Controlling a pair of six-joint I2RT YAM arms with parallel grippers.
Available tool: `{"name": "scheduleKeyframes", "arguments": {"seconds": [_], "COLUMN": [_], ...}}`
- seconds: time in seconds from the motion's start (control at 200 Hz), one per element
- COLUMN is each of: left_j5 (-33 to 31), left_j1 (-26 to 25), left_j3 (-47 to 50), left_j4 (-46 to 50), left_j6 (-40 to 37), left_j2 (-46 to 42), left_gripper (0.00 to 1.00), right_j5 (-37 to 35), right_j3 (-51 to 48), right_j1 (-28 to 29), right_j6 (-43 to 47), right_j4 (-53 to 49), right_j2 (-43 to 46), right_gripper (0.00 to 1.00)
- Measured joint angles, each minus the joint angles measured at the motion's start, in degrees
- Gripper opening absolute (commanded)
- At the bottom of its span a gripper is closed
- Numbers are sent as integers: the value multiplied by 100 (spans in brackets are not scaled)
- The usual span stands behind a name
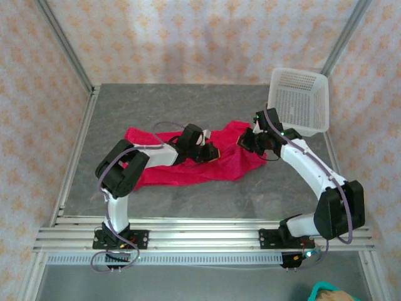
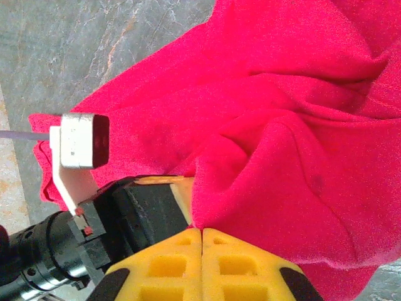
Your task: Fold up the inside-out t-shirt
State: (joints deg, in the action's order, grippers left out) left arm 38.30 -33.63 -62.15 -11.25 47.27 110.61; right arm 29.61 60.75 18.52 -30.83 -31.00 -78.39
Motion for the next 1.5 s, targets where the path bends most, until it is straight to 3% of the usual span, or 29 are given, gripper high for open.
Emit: {"name": "scheduleKeyframes", "arguments": {"seconds": [0.35,0.565,0.605,0.711,0.771,0.851,1.001,1.246,1.336,1.416,1.501], "left_j5": [-332,-321,-321,-313,-306,-326,-367,-444,-450,-450,-452], "left_j1": [297,175,175,173,160,57,-199,-199,-201,-201,-201], "left_j3": [-1294,-1370,-1274,-857,-588,-293,190,223,221,221,221], "left_j4": [2022,2710,2717,2496,2223,1786,1290,1032,1032,1032,1032], "left_j6": [-820,-1047,-1058,-968,-857,-704,-501,-420,-420,-420,-420], "left_j2": [-1344,-1628,-1635,-1635,-1585,-1377,-1095,-1058,-1058,-1058,-1058], "left_gripper": [0,0,0,0,0,0,0,0,0,0,0], "right_j5": [-330,-680,-793,-1121,-1257,-1292,-1069,-710,-726,-730,-737], "right_j3": [-579,-577,-555,-466,-444,-409,-352,-361,-367,-367,-352], "right_j1": [2,7,7,4,7,94,542,1169,1207,1228,1263], "right_j6": [264,428,446,435,422,372,50,-330,-391,-463,-468], "right_j4": [26,83,39,-216,-378,-516,-306,173,227,323,428], "right_j2": [-216,-424,-439,-409,-321,-109,142,-656,-857,-1069,-1381], "right_gripper": [0,0,7,36,40,35,2,1,9,28,43]}}
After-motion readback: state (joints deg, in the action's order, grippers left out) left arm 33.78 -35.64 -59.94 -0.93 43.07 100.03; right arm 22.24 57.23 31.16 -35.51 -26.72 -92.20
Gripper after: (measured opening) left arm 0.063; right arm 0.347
